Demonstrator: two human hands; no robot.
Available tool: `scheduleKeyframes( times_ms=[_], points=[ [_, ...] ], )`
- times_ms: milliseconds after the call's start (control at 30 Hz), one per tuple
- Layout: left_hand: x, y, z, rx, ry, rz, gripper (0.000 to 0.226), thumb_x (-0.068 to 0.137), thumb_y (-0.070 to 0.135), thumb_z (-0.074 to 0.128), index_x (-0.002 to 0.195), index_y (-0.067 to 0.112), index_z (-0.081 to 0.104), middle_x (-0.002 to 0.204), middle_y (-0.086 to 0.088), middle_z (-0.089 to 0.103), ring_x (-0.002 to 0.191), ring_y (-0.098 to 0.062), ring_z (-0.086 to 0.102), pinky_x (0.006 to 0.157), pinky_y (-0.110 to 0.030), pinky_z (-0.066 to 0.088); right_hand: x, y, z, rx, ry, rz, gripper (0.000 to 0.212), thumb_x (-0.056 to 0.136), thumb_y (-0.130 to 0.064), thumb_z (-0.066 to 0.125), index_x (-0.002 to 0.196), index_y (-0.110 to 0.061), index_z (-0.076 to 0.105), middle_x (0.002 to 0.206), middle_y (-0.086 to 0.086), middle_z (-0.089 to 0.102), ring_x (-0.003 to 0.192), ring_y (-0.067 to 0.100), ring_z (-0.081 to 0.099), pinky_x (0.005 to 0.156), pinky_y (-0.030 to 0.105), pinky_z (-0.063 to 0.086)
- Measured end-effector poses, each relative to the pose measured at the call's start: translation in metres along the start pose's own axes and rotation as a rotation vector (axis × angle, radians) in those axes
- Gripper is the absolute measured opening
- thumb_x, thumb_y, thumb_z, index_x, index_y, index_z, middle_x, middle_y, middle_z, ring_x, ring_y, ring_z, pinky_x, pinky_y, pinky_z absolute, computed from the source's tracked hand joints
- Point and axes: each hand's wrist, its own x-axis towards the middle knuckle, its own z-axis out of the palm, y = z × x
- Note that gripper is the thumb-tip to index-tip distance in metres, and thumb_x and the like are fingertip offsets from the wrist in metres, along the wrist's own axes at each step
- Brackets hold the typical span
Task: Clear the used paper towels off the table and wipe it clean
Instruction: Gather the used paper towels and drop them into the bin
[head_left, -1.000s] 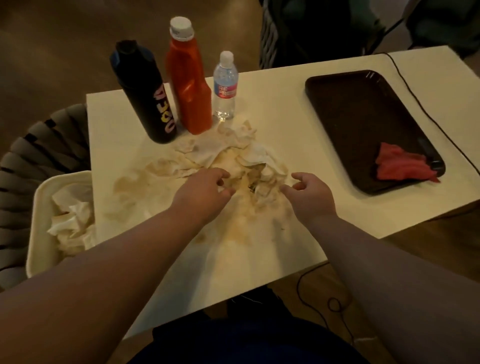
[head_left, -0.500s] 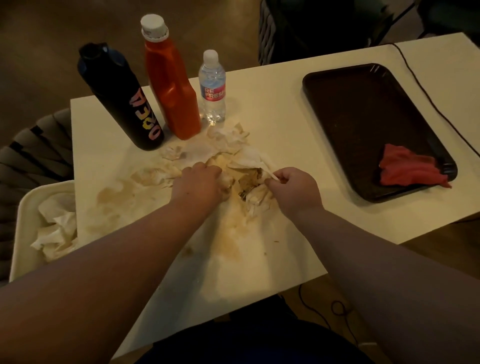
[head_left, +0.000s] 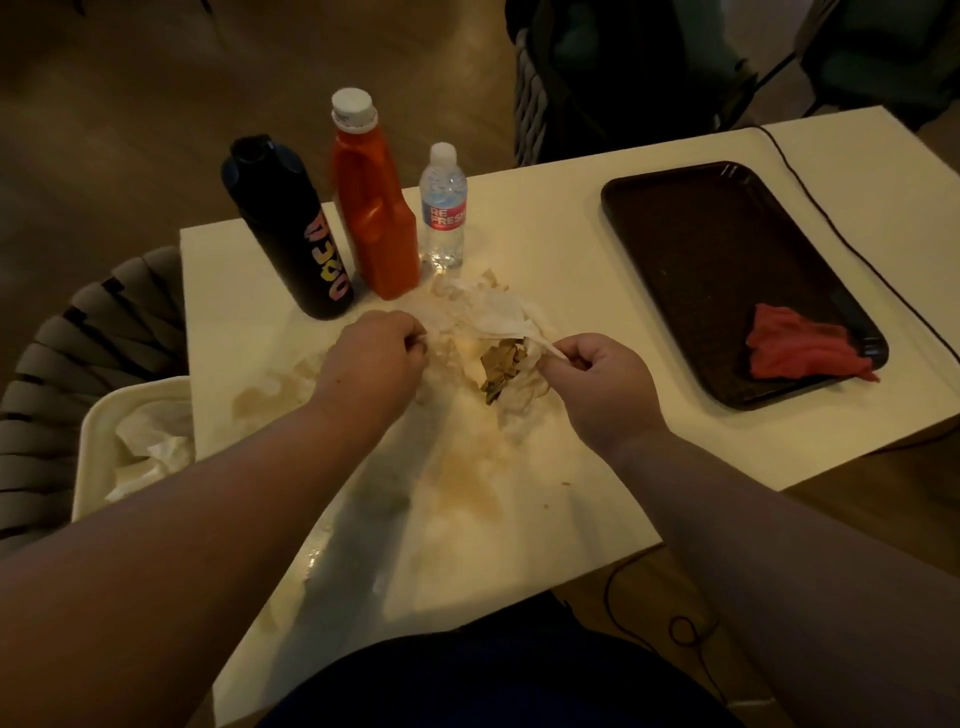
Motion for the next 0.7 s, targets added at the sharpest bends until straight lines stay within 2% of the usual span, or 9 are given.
scheduleKeyframes(
  times_ms=[233, 433, 633, 700],
  points=[
    [-0.037, -0.039, -0.068, -0.1, 0.178, -0.048, 0.015, 0.098, 0.022, 0.063, 0.108, 0.021, 0.074, 0.097, 0.004, 0.068, 0.087, -0.014, 0.063, 0.075, -0.028, 0.048, -0.019, -0.05, 0.042, 0.074, -0.075, -0.036, 0.017, 0.089, -0.036, 0.075, 0.078, -0.023, 0.074, 0.075, 0.005, 0.069, 0.064, 0.008, 0.055, 0.06, 0.027, 0.049],
    [-0.06, -0.087, -0.1, -0.11, 0.266, -0.121, 0.017, 0.099, 0.024, 0.062, 0.111, 0.023, 0.074, 0.102, 0.007, 0.068, 0.09, -0.01, 0.062, 0.081, -0.028, 0.052, -0.031, -0.088, 0.085, 0.033, -0.162, -0.108, 0.014, 0.089, -0.035, 0.074, 0.078, -0.026, 0.074, 0.071, -0.01, 0.065, 0.066, 0.004, 0.057, 0.055, 0.016, 0.041],
    [-0.094, -0.148, -0.132, -0.163, 0.38, -0.297, 0.012, 0.1, 0.026, 0.061, 0.106, 0.024, 0.072, 0.088, 0.011, 0.066, 0.075, -0.006, 0.062, 0.062, -0.026, 0.052, -0.043, -0.107, 0.115, -0.018, -0.22, -0.161, 0.011, 0.091, -0.035, 0.073, 0.086, -0.026, 0.076, 0.08, -0.012, 0.069, 0.075, 0.006, 0.061, 0.061, 0.022, 0.045],
    [-0.108, -0.169, -0.142, -0.17, 0.416, -0.373, 0.01, 0.102, 0.024, 0.06, 0.106, 0.025, 0.069, 0.085, 0.013, 0.063, 0.071, -0.006, 0.061, 0.055, -0.018, 0.044, -0.046, -0.11, 0.124, -0.043, -0.244, -0.178, 0.01, 0.091, -0.035, 0.072, 0.086, -0.027, 0.076, 0.081, -0.013, 0.068, 0.076, 0.005, 0.06, 0.061, 0.022, 0.044]
  ],
)
